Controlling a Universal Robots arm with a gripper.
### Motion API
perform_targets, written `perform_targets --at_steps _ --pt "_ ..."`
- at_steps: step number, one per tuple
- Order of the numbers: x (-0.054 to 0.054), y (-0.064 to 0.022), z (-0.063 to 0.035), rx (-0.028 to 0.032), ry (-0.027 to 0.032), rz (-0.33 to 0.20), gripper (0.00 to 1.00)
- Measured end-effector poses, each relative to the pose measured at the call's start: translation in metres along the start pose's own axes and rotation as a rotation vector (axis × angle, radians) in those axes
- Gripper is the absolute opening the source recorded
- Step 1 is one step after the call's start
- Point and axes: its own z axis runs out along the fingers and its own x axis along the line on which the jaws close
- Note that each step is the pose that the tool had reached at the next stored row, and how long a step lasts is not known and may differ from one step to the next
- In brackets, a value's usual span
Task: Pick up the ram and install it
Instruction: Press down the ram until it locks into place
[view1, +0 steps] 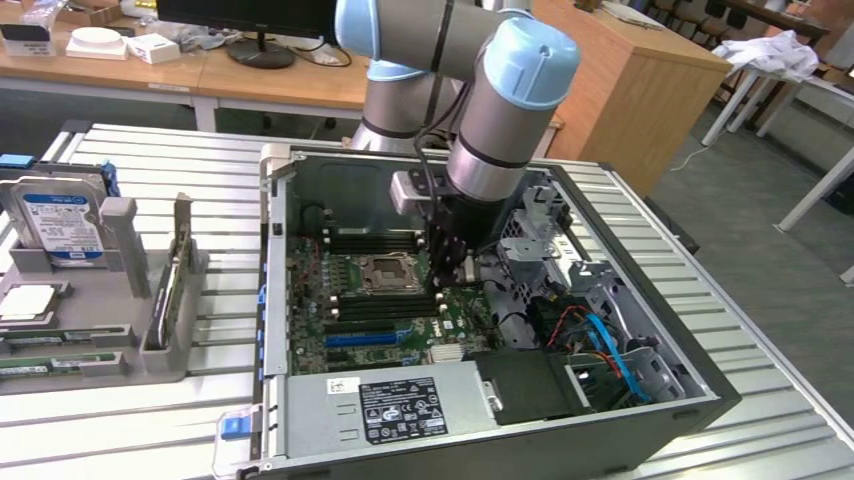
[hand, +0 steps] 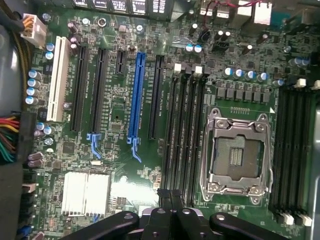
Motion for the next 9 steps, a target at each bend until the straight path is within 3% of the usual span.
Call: perform_targets --at_steps 4,9 --pt "0.0003 -0.0002 0.0059 -0.0003 -0.0013 -0.008 0.10" --pt "0.0004 -0.0002 0.0062 -0.0004 -0.0012 -0.008 0.10"
